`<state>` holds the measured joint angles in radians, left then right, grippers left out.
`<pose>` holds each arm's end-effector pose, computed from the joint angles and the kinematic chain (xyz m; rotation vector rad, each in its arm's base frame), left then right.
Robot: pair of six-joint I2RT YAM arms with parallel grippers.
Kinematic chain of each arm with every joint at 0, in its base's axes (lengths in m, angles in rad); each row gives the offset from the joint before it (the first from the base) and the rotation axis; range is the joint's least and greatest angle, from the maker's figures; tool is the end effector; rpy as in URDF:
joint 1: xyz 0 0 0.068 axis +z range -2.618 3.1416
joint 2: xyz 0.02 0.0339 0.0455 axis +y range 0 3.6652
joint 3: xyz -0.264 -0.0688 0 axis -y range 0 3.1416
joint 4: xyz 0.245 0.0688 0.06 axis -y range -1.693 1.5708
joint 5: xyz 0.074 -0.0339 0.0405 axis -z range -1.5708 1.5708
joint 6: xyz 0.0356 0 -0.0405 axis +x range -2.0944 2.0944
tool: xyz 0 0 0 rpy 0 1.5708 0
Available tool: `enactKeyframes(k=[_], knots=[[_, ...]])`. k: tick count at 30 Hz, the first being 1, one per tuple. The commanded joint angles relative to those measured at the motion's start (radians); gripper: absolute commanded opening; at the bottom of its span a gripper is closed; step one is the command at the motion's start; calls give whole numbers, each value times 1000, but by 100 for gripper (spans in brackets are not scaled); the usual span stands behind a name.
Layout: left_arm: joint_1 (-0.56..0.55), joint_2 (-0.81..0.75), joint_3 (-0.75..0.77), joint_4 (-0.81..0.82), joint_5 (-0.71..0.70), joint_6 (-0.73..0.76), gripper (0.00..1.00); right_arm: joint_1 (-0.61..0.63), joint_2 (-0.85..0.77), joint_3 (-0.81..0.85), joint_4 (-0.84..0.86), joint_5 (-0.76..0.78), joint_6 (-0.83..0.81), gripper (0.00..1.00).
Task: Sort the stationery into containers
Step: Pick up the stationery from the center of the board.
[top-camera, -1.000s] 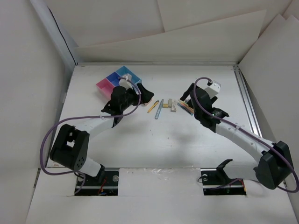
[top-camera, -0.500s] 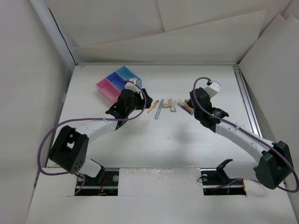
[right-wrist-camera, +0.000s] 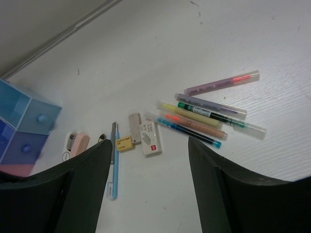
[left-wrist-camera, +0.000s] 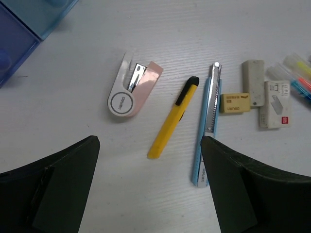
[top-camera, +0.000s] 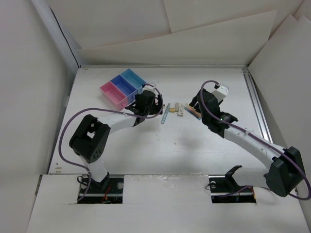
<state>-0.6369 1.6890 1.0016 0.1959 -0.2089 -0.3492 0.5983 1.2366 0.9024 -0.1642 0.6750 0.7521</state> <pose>0.3055 -0.2168 0.2152 0.1681 2.0674 -0.3957 0.2389 0.1359 0.2906 0.5458 1.8803 0.1869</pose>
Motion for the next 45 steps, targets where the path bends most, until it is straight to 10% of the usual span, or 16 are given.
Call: enactKeyframes(k=[1, 24, 36, 45], knots=[[5, 38, 98, -32, -43, 41, 83, 11, -25, 36, 40, -5, -10, 70], [82, 245, 233, -36, 55, 81, 74, 20, -25, 36, 49, -23, -28, 62], [82, 282, 264, -55, 25, 81, 16, 29, -16, 36, 49, -32, -37, 62], [81, -23, 189, 3, 28, -14, 10, 29, -25, 36, 49, -32, -37, 62]])
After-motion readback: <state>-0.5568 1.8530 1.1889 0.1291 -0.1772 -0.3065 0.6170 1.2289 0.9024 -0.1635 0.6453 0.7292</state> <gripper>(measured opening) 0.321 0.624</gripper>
